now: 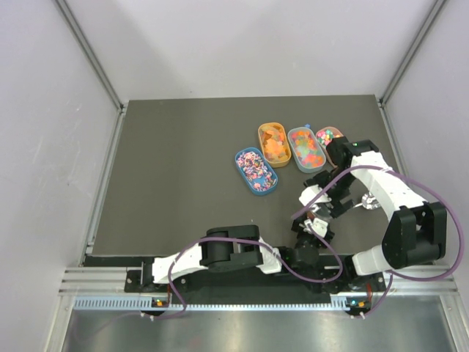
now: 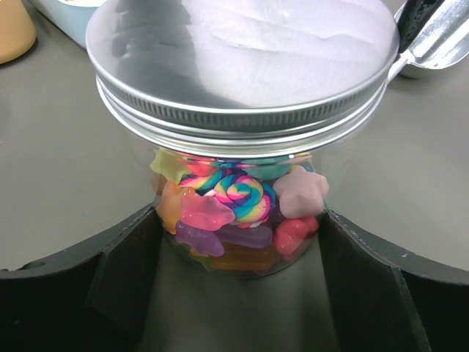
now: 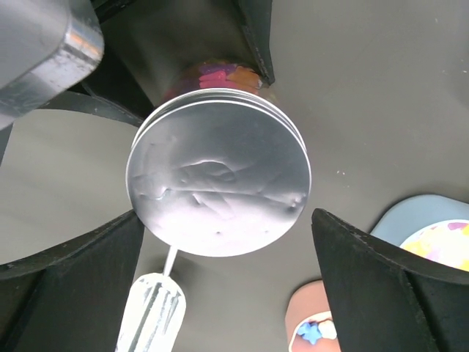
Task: Pack the candies
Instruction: Screw the bottle lid onto the packing bottle.
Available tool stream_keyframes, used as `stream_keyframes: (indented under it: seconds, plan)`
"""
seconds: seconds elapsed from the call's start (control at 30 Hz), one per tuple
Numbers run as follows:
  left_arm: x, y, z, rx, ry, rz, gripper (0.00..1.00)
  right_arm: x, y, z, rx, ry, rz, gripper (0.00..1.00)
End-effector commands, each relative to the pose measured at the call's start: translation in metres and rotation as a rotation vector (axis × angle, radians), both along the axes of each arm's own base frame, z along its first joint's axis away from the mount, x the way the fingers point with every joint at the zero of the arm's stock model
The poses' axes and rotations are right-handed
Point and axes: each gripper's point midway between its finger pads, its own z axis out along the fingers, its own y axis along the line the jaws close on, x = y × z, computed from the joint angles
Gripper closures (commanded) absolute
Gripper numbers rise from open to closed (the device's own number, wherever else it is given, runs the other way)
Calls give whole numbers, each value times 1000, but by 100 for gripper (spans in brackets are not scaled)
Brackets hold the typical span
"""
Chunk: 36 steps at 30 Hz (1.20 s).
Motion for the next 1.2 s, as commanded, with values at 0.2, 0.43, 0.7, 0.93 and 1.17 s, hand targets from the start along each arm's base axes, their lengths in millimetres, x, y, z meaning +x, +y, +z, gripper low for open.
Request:
stream_keyframes:
  seconds: [0.2,0.43,0.7,0.93,1.17]
  plan:
    - [-89,350,-277,1260,583,-15,100,-23,6,6,1,108,81,29]
    - [-88,351,-277,1263,579,-15,100,-39,3,0,-4,149,-35,36]
    - [-83,348,-274,1262,550,-12,100,-53,6,-15,-22,207,-380,38]
    - [-85,348,-276,1259,549,-20,100,-49,18,-23,-29,325,-722,40]
    - [-87,349,-277,1262,550,-26,100,-52,43,-36,-52,546,-1002,41]
